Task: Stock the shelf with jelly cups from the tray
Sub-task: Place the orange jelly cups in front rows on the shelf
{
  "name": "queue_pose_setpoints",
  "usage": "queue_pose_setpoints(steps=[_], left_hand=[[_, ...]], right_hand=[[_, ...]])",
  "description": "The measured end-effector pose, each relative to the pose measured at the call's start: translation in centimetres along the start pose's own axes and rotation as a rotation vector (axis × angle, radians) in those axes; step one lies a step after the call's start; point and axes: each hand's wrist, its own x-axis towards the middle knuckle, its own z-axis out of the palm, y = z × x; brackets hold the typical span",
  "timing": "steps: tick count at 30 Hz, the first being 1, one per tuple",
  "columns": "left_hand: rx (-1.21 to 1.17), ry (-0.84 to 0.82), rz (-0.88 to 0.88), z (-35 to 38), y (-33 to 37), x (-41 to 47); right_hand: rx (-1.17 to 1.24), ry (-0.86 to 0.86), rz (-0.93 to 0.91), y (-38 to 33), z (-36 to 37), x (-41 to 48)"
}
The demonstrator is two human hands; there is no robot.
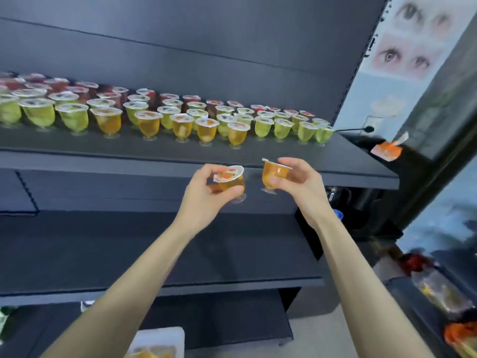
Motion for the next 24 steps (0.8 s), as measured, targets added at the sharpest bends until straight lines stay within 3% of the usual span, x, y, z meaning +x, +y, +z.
queue_pose_setpoints(steps=[13,24], left_hand=[[0.607,0.136,0.183,10.6,1.8,11.5],[0.824,0.161,0.209,12.6,0.0,16.4]], right_hand=[[-0.467,0.014,-0.191,1.6,-6.8,12.8],[-0.650,0.000,-0.289,3.9,-6.5,17.8]])
